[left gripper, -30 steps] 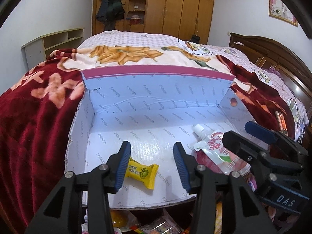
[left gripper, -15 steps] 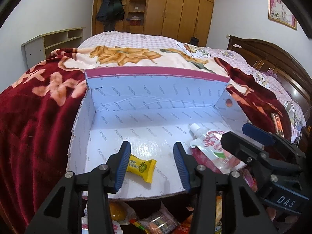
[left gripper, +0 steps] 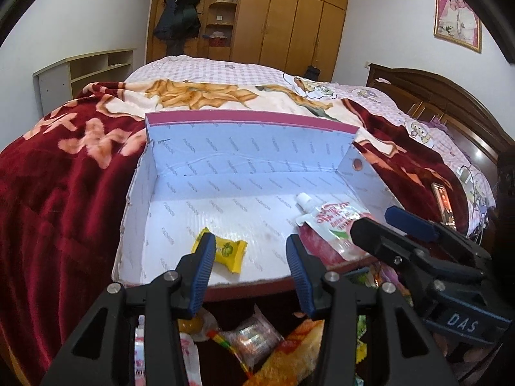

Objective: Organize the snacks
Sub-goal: 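Open both tools to release the packet and pouch inside the box, then grasp the green pea bag with the left tool while the right grasps the rainbow candy bag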

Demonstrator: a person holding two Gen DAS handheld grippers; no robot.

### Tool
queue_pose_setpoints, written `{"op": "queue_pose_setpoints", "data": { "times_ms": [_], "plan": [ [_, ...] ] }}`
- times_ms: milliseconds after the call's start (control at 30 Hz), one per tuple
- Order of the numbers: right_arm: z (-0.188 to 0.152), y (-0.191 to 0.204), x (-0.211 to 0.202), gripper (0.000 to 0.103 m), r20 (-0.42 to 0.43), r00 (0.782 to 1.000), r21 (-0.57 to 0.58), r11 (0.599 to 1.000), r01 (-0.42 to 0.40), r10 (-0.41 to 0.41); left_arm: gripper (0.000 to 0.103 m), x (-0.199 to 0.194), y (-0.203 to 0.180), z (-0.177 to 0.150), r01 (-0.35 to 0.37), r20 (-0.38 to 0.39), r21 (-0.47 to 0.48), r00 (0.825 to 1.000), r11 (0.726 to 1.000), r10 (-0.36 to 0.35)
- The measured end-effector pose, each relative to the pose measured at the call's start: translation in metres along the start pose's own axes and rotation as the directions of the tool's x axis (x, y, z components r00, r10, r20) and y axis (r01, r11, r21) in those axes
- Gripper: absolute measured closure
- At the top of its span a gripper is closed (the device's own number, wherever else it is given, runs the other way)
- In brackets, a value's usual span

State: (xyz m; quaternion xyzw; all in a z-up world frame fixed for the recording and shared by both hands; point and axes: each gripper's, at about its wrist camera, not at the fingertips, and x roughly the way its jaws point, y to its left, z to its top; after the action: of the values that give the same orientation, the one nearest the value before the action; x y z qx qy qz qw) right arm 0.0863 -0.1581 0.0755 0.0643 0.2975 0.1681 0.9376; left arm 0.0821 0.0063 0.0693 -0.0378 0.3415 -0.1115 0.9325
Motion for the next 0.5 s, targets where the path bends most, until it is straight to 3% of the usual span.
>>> {"op": "queue_pose_setpoints", "data": {
  "times_ms": [500],
  "plan": [
    [-0.021,0.003,-0.032,0.028,-0.021,0.999,-0.005,1.000,-0.029,0.029,0.055,-0.037,0.002,-0.017,0.061,0.000,0.008,0.998,0.998,-0.061]
  ]
}}
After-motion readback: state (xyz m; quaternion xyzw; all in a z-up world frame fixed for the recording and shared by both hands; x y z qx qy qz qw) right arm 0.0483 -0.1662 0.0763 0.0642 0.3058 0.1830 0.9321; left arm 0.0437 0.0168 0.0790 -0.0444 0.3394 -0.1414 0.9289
